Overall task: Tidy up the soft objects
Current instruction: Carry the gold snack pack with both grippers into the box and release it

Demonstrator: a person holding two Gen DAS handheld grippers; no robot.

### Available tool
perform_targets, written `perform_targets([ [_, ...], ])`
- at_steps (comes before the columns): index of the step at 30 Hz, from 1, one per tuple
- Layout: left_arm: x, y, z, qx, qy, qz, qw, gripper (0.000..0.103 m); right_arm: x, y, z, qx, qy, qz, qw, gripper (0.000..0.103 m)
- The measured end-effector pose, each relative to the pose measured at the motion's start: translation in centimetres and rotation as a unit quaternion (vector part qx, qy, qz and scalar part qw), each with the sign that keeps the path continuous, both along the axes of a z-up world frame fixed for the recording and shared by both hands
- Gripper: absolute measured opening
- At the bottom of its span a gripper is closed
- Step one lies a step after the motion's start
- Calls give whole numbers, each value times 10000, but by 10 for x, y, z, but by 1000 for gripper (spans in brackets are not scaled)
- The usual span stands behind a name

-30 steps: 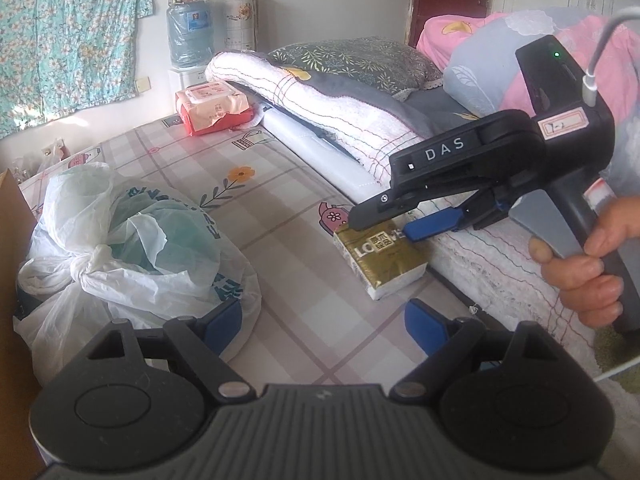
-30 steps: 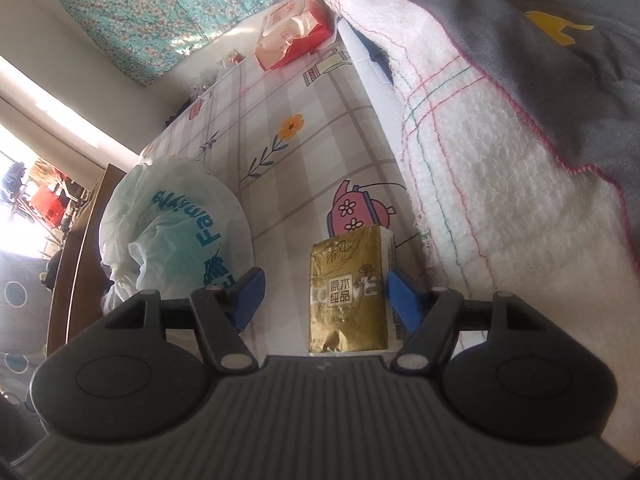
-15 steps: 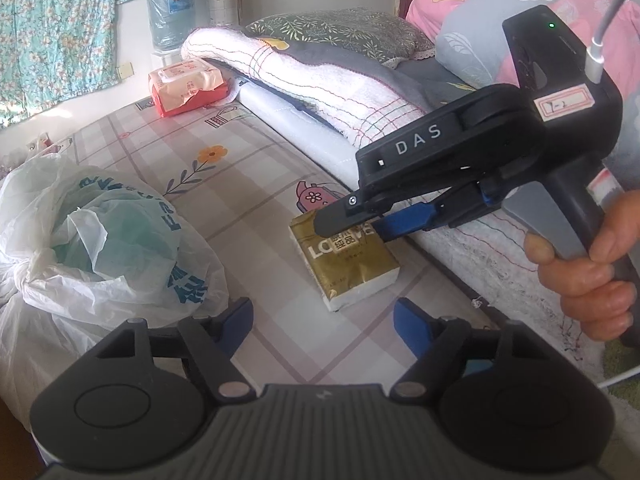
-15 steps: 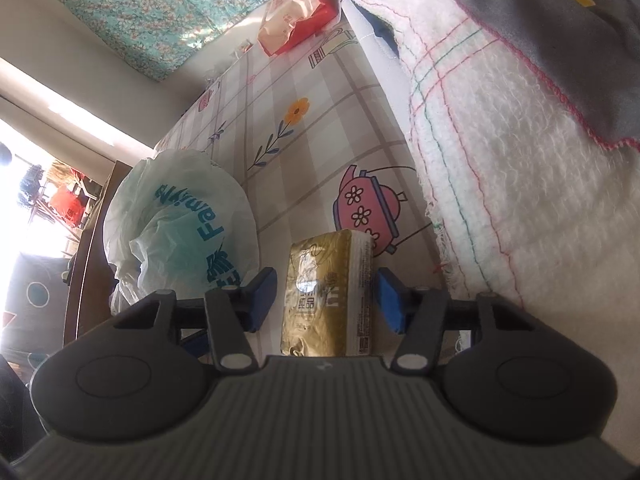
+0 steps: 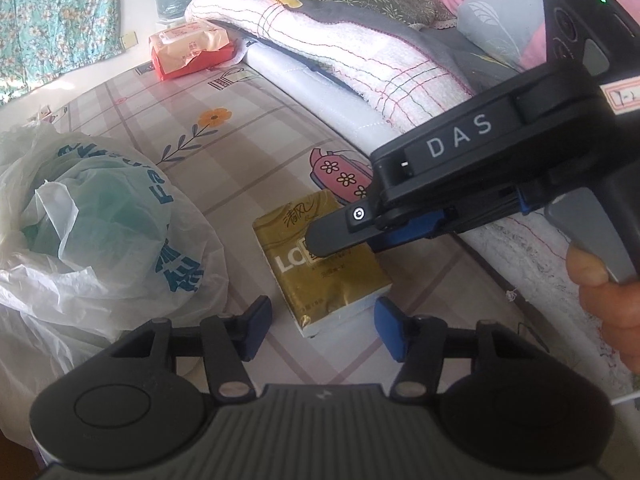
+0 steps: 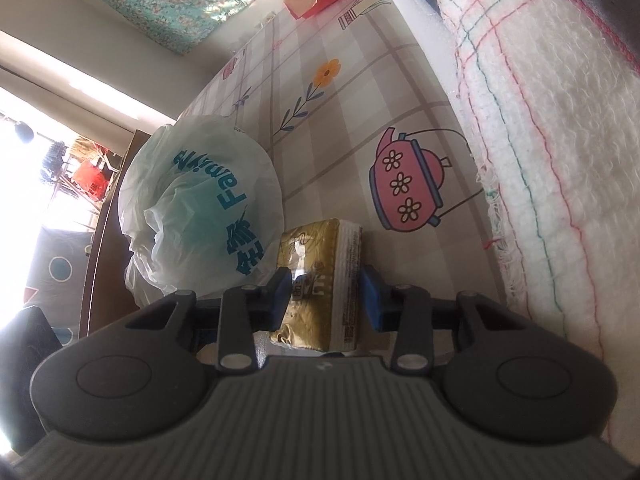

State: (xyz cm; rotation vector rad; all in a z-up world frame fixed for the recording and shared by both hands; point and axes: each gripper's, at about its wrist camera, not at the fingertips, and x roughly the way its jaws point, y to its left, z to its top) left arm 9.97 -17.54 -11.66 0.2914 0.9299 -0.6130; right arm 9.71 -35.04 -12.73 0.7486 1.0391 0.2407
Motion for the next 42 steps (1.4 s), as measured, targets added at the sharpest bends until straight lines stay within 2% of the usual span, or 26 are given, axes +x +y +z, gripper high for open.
perform_targets([
  [1,0,0,0,-42,-8,-27,10000,53,0,1,-1,25,10,1,10000,36],
  [6,-4,1,4,-114,-136,-33,9998,52,0,5,1,-4,-14,-96,10000,34],
  [10,-9,6,21,-225,-343,31,9992,52,-3,9,14,-28,-158,-161,9997,34],
  [18,-28,35,80,-696,-1193,437,9895,52,-3,28,81,-161,-985,-16,9950,34],
  [23,-43,66,109,-975,-1514,723,9810,52,-5,57,121,-251,-1458,248,9887,35],
  [28,-63,109,131,-1075,-1781,1056,9724,53,-4,98,148,-180,-1704,613,9833,35],
  [34,-91,175,141,-964,-1803,1663,9646,53,1,173,159,86,-1768,1341,9750,36],
  [38,-106,216,137,-958,-1533,2082,9612,53,3,227,151,220,-1587,1867,9693,36],
  [42,-118,253,130,-1141,-1242,2451,9547,53,3,270,141,185,-1334,2230,9655,36],
])
